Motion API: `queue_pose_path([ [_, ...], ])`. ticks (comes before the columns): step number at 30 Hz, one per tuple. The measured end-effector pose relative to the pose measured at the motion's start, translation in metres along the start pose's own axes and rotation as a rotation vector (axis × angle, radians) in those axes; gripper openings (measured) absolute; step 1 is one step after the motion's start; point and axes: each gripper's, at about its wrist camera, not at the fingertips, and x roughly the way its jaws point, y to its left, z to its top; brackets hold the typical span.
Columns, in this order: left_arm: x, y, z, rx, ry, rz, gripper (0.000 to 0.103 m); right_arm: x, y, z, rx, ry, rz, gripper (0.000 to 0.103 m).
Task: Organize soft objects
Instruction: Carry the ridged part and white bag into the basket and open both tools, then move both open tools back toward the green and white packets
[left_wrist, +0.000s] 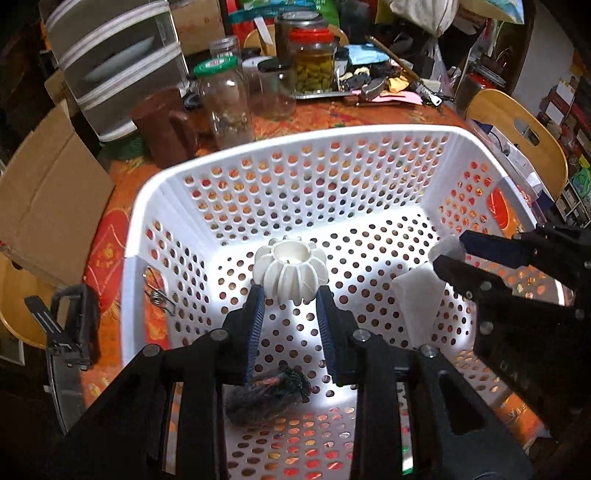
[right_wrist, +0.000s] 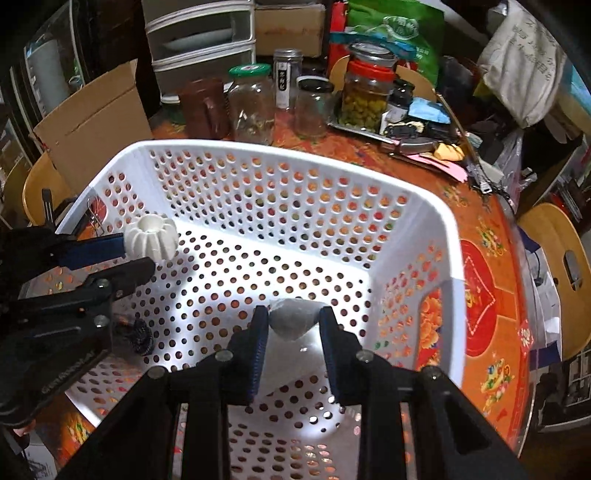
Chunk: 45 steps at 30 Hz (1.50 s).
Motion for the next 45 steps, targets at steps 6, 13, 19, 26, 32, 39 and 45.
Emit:
queue_pose_path([
  [6,-0.004,-0.004,-0.002,0.022,-0.021,0.010,0.048,-0.002,0.001,0.001,0.002,-0.005,0.003,0.054],
  [13,-0.103,0.003,-0.046,0.010,-0.253,-0.007,0.087,-0.079,-0.017,-0.042,0.053,-0.178,0.001,0.071],
  [19,-0.148,0.000,-0.135,0.020,-0.361,-0.007,0.103,-0.119,-0.020,-0.136,0.080,-0.297,-0.023,0.090],
  [26,-0.116,-0.006,-0.222,-0.060,-0.302,-0.054,0.103,-0.103,0.005,-0.251,0.184,-0.330,0.085,0.090],
  [32,-0.085,-0.016,-0.256,-0.096,-0.253,-0.107,0.103,-0.081,0.035,-0.294,0.203,-0.303,0.128,0.090],
  [39,-0.058,-0.030,-0.256,-0.093,-0.225,-0.120,0.103,-0.071,0.058,-0.305,0.169,-0.287,0.117,0.090],
  [45,-0.037,-0.045,-0.254,-0.069,-0.199,-0.127,0.103,-0.063,0.077,-0.298,0.122,-0.277,0.098,0.090],
])
